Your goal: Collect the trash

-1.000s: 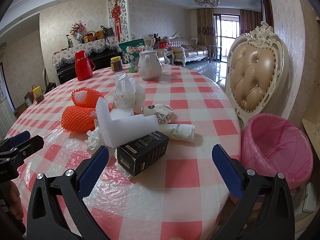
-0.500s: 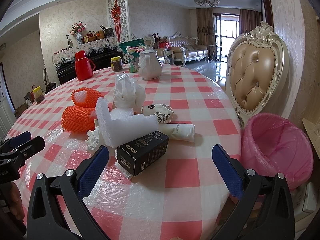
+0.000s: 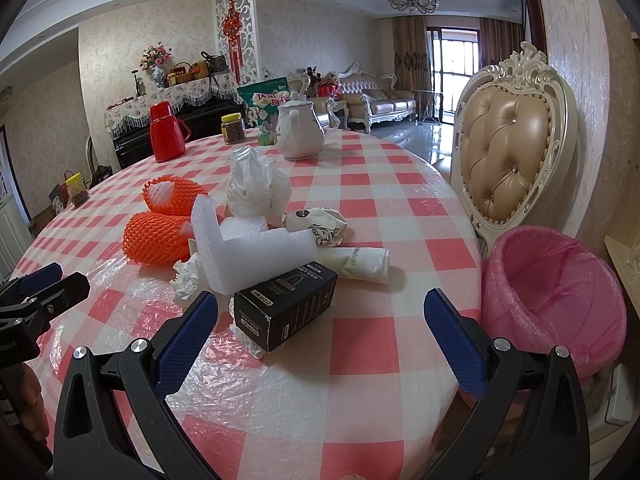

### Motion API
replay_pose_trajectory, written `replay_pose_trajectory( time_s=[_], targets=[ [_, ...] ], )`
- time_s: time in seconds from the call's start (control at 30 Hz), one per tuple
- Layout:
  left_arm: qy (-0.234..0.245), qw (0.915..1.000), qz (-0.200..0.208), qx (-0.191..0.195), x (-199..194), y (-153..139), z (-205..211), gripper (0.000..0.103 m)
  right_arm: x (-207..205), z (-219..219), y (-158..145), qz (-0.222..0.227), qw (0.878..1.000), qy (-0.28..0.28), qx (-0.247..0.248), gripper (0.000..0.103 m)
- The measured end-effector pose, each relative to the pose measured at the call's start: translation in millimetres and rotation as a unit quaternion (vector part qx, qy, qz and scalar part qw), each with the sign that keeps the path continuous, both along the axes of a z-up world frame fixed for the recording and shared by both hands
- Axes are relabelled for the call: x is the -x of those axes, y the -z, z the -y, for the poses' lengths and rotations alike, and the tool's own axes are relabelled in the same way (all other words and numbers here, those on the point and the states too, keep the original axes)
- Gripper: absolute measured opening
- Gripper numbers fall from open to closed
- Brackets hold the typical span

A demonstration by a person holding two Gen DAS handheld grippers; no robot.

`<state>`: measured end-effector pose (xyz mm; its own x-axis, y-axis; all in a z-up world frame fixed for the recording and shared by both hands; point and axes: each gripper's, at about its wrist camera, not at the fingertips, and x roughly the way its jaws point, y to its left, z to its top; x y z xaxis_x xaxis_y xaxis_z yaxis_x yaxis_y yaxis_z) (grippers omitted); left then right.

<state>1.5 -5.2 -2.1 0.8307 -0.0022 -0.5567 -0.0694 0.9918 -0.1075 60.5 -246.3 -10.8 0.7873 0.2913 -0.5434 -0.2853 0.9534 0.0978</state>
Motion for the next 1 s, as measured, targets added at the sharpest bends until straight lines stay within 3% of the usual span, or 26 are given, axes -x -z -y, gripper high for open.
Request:
replay_pose_trajectory(
  time_s=[1.0],
  targets=[
    [-0.001,0.9999,-0.009,0.006,-3.3,7.3,-0.5,0.098,-5.6,-3.9,5.5,-0.010,1.000,-0.007,-0.001,0.097]
  ],
)
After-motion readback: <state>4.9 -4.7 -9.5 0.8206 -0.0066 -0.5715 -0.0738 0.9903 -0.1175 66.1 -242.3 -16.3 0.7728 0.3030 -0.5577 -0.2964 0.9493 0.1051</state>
